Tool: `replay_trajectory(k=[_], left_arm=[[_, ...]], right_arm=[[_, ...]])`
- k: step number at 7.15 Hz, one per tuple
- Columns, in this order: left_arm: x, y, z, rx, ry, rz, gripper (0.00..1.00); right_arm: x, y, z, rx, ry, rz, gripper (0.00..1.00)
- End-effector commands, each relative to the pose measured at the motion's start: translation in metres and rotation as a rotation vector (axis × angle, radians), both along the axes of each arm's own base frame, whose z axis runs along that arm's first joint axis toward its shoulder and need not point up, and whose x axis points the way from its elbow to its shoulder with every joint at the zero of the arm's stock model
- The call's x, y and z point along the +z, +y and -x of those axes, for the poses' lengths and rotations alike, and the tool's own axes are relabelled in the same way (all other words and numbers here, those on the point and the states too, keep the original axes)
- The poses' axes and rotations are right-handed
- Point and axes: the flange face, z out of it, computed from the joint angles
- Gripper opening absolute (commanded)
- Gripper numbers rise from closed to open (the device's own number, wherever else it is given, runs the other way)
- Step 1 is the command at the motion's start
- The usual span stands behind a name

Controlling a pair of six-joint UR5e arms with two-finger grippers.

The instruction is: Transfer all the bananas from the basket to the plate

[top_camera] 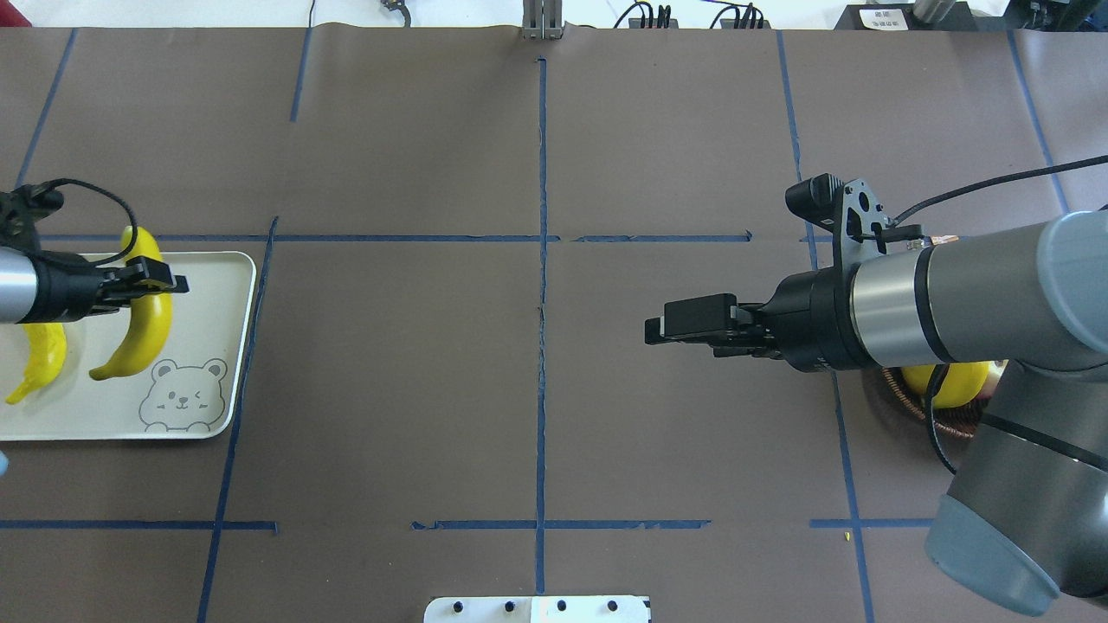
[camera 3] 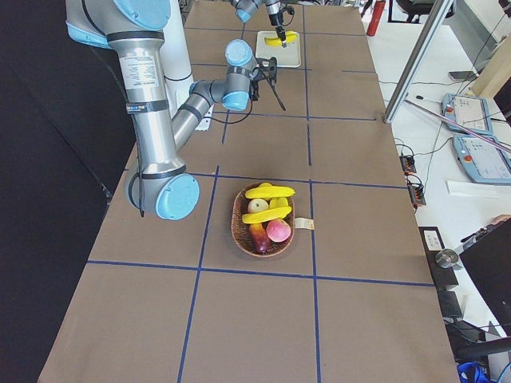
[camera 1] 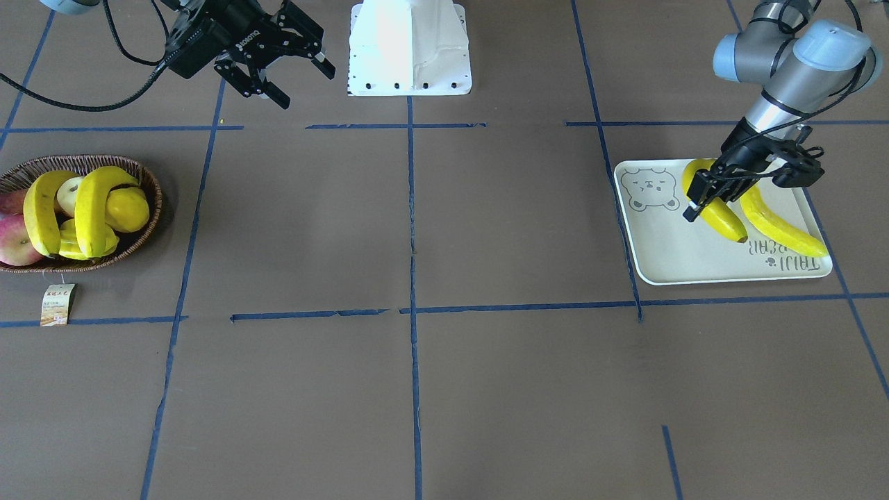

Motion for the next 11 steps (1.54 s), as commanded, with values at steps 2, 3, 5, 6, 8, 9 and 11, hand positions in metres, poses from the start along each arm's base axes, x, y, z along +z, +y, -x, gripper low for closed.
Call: replay_trajectory(k=[2, 3, 5, 6, 8, 9, 11], left_arm=[[0.035, 0.012, 0.016, -0.026, -0.076, 0.016, 0.16], [0.039, 0.011, 0.015, -0.026, -0.082, 0.023, 0.41], [0.048, 0.009, 0.015, 0.0, -0.116, -0.006, 0.74], [0.055, 0.01, 0.016, 0.036, -0.147, -0.047, 0.99], [0.051, 0.012, 0.018, 0.047, -0.139, -0.054, 1.0], [0.041, 0.009, 0.027, 0.053, -0.105, -0.049, 1.0], [0.002, -0.025, 0.103, 0.062, 0.08, -0.004, 1.0]], right_arm=[[0.012, -0.004, -0.001, 0.011, 0.021, 0.014, 1.0], [0.011, -0.003, -0.002, 0.011, 0.02, 0.013, 1.0], [0.011, -0.004, -0.002, 0.012, 0.019, 0.012, 1.0], [0.011, -0.004, -0.003, 0.014, 0.019, 0.012, 1.0], [0.014, -0.005, -0.005, 0.022, 0.024, 0.015, 1.0], [0.019, -0.006, -0.008, 0.028, 0.033, 0.021, 1.0], [0.061, -0.013, -0.027, 0.071, 0.108, 0.064, 1.0]])
